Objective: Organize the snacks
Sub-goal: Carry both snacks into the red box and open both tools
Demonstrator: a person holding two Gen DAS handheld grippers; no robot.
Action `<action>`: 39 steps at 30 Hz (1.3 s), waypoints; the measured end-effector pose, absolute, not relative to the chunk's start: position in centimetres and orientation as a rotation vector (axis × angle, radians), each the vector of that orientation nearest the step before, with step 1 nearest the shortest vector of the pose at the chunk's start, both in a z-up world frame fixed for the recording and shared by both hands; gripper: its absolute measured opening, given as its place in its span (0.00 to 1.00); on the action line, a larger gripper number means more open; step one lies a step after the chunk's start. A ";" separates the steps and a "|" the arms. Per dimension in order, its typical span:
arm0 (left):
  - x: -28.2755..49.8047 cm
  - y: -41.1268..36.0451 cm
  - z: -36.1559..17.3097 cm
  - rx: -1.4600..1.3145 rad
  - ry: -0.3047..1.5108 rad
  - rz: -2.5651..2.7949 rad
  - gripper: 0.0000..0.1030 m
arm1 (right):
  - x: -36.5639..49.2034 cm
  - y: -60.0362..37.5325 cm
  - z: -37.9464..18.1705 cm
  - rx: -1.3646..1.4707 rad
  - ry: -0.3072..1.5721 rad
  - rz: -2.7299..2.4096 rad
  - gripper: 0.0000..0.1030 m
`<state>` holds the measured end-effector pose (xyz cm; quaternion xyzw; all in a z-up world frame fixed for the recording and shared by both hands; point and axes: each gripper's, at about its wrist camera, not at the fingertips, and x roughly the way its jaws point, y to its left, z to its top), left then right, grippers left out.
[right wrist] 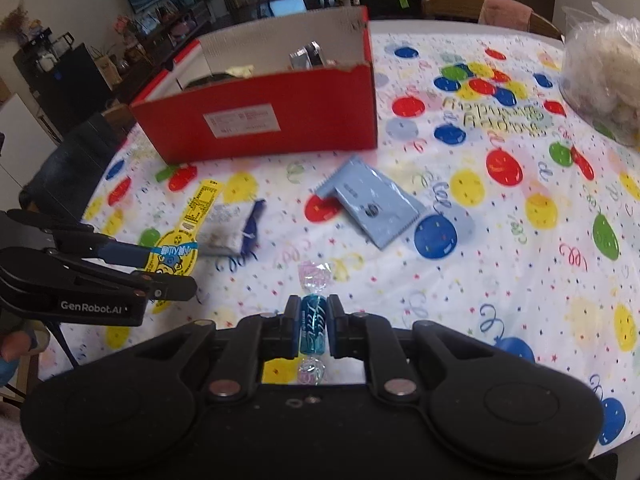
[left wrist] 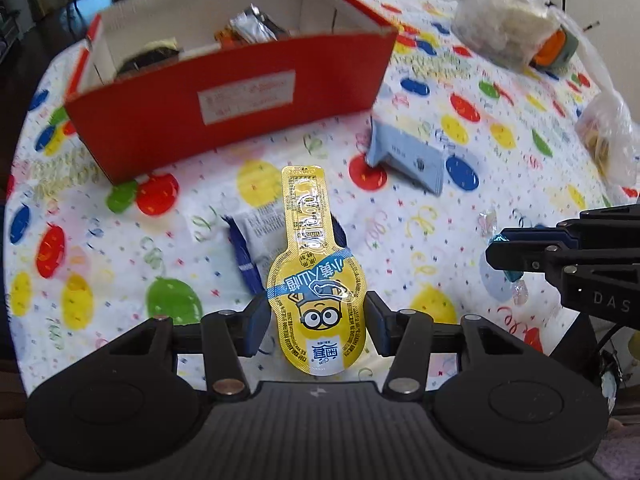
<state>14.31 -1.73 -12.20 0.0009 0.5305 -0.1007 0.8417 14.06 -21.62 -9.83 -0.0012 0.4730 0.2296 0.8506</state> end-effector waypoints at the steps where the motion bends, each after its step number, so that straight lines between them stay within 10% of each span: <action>1: 14.3 -1.6 -11.7 0.001 1.111 -0.209 0.48 | 14.2 -21.6 -9.4 0.006 0.986 0.489 0.11; 39: 26.9 5.5 -1.4 0.008 0.913 0.024 0.48 | 30.6 -13.7 -0.9 -0.022 0.780 0.576 0.11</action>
